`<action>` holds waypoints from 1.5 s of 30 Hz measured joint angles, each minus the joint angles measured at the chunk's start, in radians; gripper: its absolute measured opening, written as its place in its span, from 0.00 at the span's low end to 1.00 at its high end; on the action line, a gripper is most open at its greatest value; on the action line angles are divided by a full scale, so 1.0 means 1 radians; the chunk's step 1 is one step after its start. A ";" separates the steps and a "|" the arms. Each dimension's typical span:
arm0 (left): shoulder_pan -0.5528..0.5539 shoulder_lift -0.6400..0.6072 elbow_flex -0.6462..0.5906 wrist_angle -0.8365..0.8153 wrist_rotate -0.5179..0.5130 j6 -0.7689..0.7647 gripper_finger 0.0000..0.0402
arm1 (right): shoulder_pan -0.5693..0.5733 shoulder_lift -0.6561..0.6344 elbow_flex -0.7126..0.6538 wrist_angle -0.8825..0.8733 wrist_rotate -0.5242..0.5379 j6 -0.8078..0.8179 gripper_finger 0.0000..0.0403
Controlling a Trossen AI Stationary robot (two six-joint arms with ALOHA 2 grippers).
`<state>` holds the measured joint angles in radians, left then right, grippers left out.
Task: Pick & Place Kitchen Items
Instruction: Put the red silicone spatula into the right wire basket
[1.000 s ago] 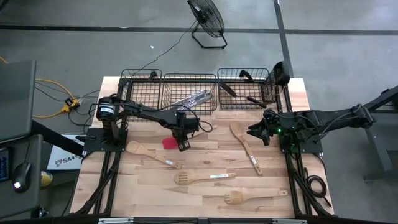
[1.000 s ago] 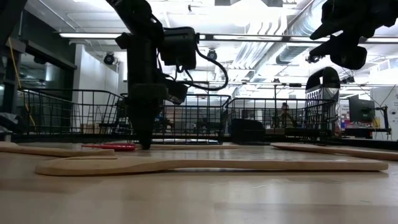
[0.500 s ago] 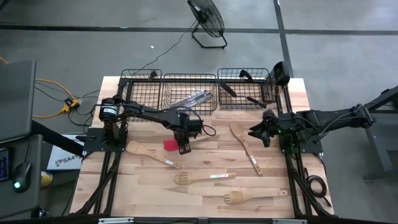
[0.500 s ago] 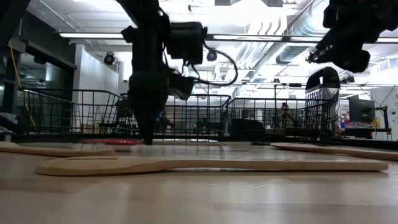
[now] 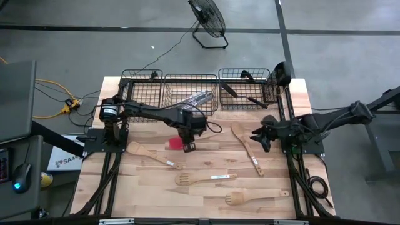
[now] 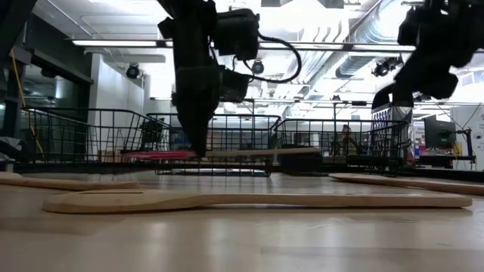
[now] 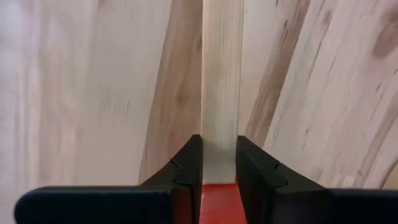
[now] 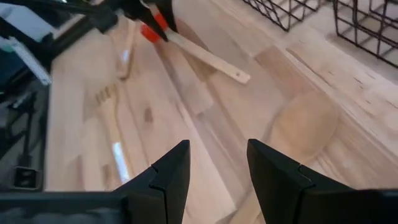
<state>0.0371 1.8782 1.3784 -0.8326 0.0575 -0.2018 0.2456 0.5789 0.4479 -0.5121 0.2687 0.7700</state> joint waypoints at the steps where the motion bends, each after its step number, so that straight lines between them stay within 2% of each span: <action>1: -0.001 0.000 0.008 0.000 -0.003 0.009 0.16 | 0.020 0.001 -0.020 0.015 0.014 0.015 0.38; 11: -0.017 0.000 0.096 0.011 -0.015 0.039 0.16 | 0.205 0.001 -0.167 0.258 0.210 0.050 0.38; 21: -0.025 -0.002 0.175 0.009 -0.015 0.067 0.16 | 0.357 0.001 -0.170 0.228 0.294 0.124 0.38; 25: -0.025 -0.002 0.207 0.009 -0.016 0.079 0.16 | 0.395 0.001 -0.170 0.201 0.363 0.149 0.38; 28: -0.025 -0.002 0.233 0.003 -0.016 0.095 0.16 | 0.403 0.001 -0.170 0.198 0.369 0.161 0.38; 34: -0.025 -0.002 0.282 0.005 -0.034 0.122 0.16 | 0.403 0.024 -0.170 0.213 0.370 0.013 0.38; 40: -0.025 -0.002 0.304 0.023 -0.035 0.146 0.16 | 0.401 0.077 -0.170 0.314 0.504 -0.204 0.38; 45: -0.025 -0.003 0.306 0.089 -0.034 0.180 0.16 | 0.376 0.124 -0.170 0.419 0.557 -0.278 0.47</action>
<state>0.0124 1.8755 1.6845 -0.7438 0.0233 -0.0215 0.6219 0.7034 0.2783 -0.0934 0.8255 0.4922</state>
